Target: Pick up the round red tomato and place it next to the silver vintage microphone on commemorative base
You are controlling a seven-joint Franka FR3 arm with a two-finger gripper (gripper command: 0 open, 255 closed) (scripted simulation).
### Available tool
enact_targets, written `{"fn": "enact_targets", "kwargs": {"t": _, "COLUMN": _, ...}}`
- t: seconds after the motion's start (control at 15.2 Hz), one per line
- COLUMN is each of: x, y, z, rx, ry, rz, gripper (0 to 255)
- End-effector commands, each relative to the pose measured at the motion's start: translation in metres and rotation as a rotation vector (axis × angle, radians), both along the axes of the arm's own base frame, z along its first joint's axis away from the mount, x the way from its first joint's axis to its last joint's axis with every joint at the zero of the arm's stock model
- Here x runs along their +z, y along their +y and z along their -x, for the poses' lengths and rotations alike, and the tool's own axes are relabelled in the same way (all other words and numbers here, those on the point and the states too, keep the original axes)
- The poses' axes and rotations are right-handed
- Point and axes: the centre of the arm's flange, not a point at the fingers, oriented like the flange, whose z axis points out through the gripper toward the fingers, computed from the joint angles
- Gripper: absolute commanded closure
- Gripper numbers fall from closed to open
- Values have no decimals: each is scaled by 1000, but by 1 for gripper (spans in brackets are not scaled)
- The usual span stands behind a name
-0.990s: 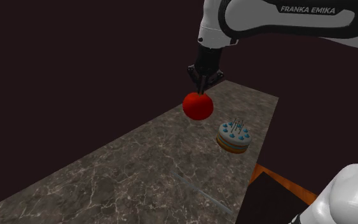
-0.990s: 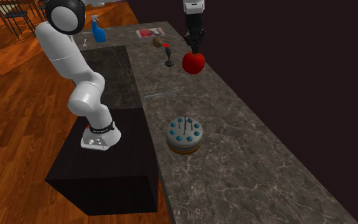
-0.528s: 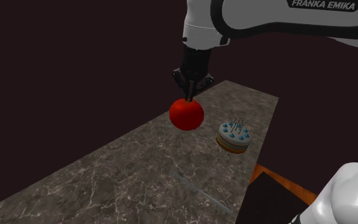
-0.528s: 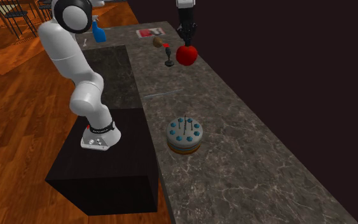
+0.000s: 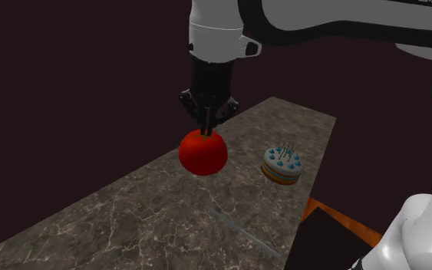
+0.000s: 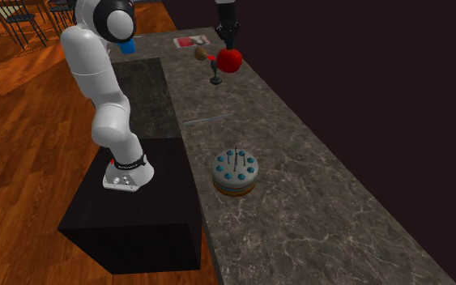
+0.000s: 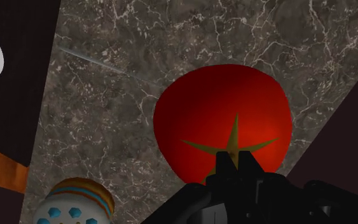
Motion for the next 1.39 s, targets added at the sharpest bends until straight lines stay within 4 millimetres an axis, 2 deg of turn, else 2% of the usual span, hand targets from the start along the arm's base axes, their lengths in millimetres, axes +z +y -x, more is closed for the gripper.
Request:
{"fn": "enact_targets", "kwargs": {"t": 0.0, "x": -3, "y": 25, "z": 10, "rx": -2, "ry": -1, "rz": 0, "gripper": 255}}
{"fn": "enact_targets", "kwargs": {"t": 0.53, "x": -3, "y": 129, "z": 46, "rx": -2, "ry": -1, "rz": 0, "gripper": 255}}
{"fn": "enact_targets", "kwargs": {"t": 1.32, "x": -66, "y": 129, "z": 46, "rx": -2, "ry": -1, "rz": 0, "gripper": 255}}
